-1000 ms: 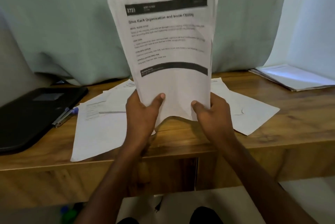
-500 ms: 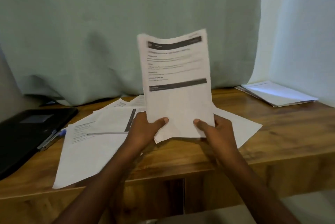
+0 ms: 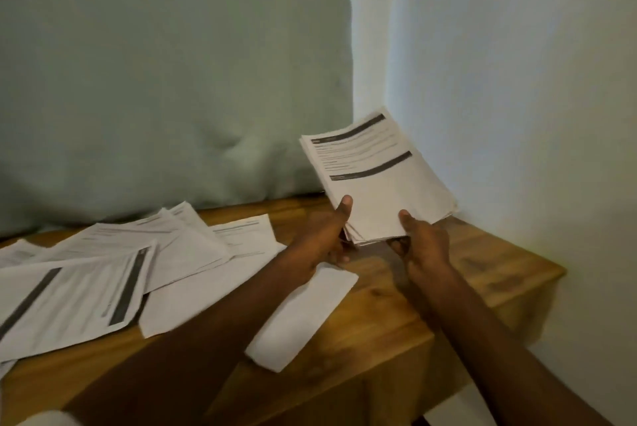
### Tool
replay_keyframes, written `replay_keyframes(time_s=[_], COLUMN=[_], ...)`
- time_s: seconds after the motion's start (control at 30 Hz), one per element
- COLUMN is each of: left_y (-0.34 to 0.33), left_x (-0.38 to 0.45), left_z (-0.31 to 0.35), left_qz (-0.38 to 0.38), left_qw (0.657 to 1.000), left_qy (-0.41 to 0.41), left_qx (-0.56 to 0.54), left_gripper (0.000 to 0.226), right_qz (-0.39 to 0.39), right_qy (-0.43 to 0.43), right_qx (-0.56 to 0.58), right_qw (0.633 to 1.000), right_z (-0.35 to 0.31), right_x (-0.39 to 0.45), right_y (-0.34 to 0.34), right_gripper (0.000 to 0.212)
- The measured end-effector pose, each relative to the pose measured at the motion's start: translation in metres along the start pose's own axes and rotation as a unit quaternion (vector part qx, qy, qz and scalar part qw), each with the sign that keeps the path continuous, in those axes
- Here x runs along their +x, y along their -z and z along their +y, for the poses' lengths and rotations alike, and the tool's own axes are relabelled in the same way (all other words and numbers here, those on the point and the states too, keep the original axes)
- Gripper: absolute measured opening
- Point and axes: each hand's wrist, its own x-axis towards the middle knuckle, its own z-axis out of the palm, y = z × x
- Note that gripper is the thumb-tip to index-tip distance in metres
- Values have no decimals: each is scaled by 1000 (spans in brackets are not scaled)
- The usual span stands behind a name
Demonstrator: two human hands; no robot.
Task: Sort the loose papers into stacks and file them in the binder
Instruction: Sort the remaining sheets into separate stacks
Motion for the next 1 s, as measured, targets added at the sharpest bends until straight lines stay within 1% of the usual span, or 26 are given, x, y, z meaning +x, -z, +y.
replay_keyframes(time_s=[0.07,0.1,0.17,0.23,0.3,0.37,0.47,0.53,0.57,0.7,0.73,0.8,0.83,0.87,0.93,1.0], left_y=[-22,-29,-36,-42,-48,-51,-51,-50,-49,-52,-52,-53,-54,-55,-57,-57], left_x=[29,43,67,81,87,92,101,105,105,104,103,103,103,104,110,121], left_z=[-17,-30,-57,-64,-63,-61,-67,-70,-70,-70,-68,-66,-66,-65,-62,-56], left_qz=[3,5,18,14,5,11,11,15,16,17,21,29,30,27,16,-17], left_qw=[993,983,953,917,880,871,874,876,875,872,868,856,850,845,843,844], left_qy=[-57,-88,-124,-137,-121,-107,-101,-102,-103,-100,-100,-96,-87,-78,-59,-32], left_qx=[105,159,277,375,460,479,476,472,472,479,487,508,518,528,534,535], left_gripper=[41,39,41,50,57,59,58,58,59,60,61,64,65,68,75,86], right_qz=[31,38,52,61,77,94,97,86,81,67,67,84,105,127,153,167], right_qy=[13,19,39,69,101,133,165,167,159,115,112,130,148,166,182,180], right_qx=[-39,-66,-120,-143,-181,-237,-309,-356,-373,-381,-381,-383,-391,-404,-425,-436], right_qw=[999,997,991,985,975,958,932,916,910,915,915,910,902,891,874,866], right_z=[-14,-20,-29,-35,-35,-32,-28,-27,-28,-32,-32,-30,-30,-29,-29,-30], right_x=[42,60,94,126,149,169,186,187,190,195,195,194,191,188,185,184], right_y=[18,25,41,54,64,67,67,63,63,62,63,62,61,60,60,61], right_gripper=[40,38,38,43,40,37,36,31,32,34,37,57,66,70,67,58])
